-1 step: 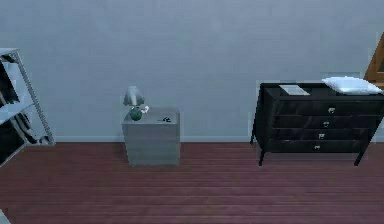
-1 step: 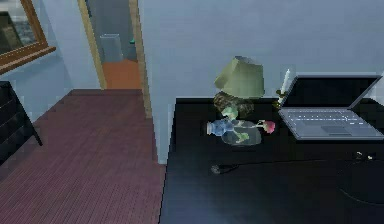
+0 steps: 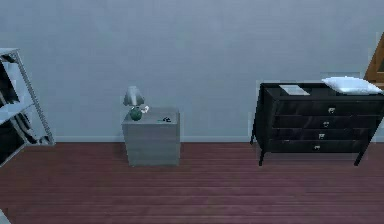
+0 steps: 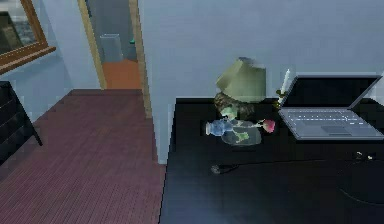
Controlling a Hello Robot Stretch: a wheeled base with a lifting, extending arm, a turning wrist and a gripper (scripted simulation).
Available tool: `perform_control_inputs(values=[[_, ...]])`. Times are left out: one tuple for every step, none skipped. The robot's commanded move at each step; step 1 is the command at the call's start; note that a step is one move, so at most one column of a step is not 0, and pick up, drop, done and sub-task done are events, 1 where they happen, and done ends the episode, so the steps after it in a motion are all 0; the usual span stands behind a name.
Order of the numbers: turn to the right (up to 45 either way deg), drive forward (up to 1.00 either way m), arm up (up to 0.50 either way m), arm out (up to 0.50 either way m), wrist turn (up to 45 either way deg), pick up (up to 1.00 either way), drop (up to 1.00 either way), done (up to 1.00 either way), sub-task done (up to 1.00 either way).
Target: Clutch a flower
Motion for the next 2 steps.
perform_control_inputs(values=[[0.0, 0.0, 0.38, 0.0, 0.0, 0.0, 0.0, 0.0, 0.0], [0.0, 0.0, 0.0, 0.5, 0.0, 0.0, 0.0, 0.0, 0.0]])
